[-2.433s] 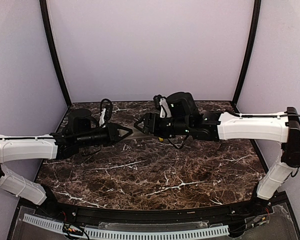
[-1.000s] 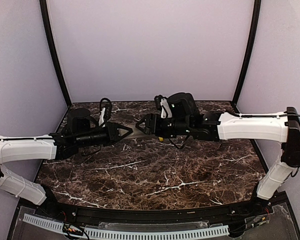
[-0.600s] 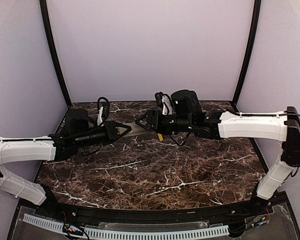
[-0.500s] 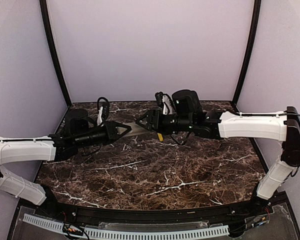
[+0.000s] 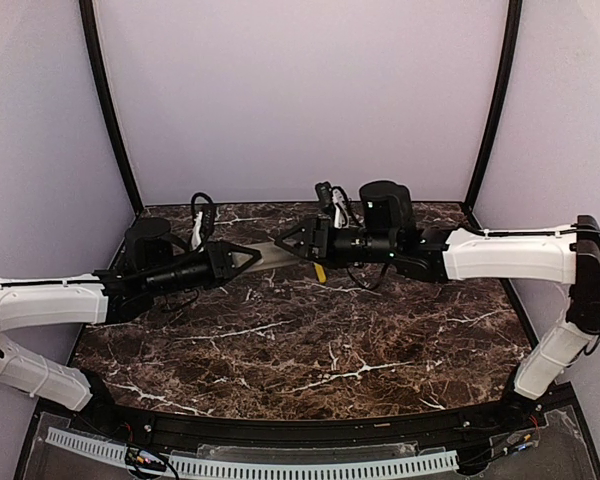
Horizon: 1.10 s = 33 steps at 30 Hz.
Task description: Unload the batteries from the remote control
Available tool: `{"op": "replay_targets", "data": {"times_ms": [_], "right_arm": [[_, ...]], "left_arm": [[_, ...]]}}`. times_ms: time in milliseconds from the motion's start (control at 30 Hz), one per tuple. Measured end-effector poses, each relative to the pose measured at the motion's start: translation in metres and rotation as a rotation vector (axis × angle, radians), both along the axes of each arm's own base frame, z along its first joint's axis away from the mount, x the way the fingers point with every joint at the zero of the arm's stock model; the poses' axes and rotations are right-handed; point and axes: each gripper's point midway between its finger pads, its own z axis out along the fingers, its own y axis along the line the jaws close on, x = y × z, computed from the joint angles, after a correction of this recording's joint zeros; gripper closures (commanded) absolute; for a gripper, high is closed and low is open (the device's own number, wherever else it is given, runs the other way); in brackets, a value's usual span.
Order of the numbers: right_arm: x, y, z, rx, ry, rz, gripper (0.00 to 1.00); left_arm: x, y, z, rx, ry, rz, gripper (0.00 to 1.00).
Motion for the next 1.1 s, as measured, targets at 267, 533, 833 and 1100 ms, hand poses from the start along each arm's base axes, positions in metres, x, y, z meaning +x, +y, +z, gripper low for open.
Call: {"op": "replay_targets", "data": {"times_ms": [267,533,833,1100], "right_arm": [[-0.004,-0.004,0.009,0.073,0.001,0.059,0.3],[-0.006,-0.006,0.009,0.087,0.01,0.091,0.3],[-0.012,-0.011,0.012,0.14,0.02,0.155,0.3],[-0.019,-0.013,0.021,0.177,0.01,0.202,0.3]], "left_arm": [[-0.003,-0.001,0.007,-0.014,-0.021,-0.016,1.0],[-0.005,-0.001,0.007,-0.017,-0.025,-0.026,1.0],[-0.009,-0.001,0.008,-0.032,-0.04,-0.051,1.0],[-0.013,-0.002,0.016,-0.053,-0.066,-0.068,1.0]]}}
